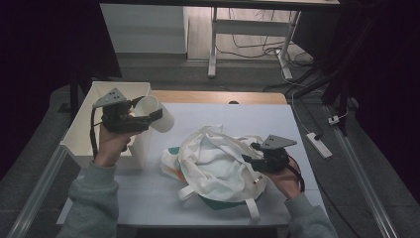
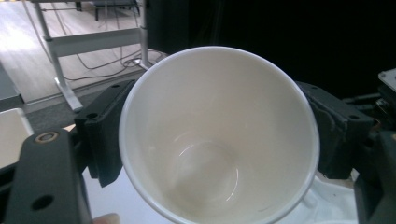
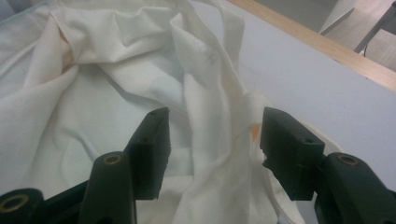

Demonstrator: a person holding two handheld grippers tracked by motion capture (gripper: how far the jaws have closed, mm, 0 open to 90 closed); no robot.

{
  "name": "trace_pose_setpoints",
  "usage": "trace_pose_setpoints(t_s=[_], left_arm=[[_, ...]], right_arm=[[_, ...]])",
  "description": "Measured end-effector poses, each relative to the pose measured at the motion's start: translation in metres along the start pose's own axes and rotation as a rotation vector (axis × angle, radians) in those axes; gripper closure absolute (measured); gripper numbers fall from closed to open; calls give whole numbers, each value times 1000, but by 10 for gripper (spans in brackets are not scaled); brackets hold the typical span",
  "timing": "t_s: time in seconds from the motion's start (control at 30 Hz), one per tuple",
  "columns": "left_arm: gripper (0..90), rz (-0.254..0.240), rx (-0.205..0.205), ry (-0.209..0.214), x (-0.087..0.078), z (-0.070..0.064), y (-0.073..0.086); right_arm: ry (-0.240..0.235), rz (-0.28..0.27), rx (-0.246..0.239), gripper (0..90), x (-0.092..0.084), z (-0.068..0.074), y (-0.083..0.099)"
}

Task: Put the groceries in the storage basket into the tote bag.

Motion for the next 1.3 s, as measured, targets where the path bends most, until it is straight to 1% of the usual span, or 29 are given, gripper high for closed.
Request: trace_pose_setpoints(t_s=[0.13,0.23,0.5,0.67,0.83,0.9,1.0,1.2,1.3], left_arm=[[197,32,16,25,11,-10,3],[197,59,32,51,22,-19,5],[196,121,68,107,48,-42,12],[196,139,78,144,62,-55,15],[196,166,90,177,76,-66,19],[196,175,93,188,81,-71,20],[196,193,101,204,89,-78,23],[196,218,117,238,103,-93,28],[196,227,126,250,107,-99,29]], right_arm=[[-15,-14,10,427,0,3,-3],[-29,-22,13,420,0,6,-5],[-55,-39,3,399,0,16,-12],[-76,-56,9,383,-1,20,-16],[-90,-65,7,346,0,26,-20],[-105,-68,8,321,1,30,-22],[-113,-72,0,290,3,37,-26],[-122,-91,-1,214,8,49,-35],[-118,-97,-10,181,12,55,-40]])
Point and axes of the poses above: each handheld gripper's, and its own axes: x roughly forward along the jaws, y roughly out of its underside, z roughly to its left, the point moved 6 cm from there along x, roughly forward along the jaws, and after that the axes turned 2 degrees about x, right-handed, at the moved point
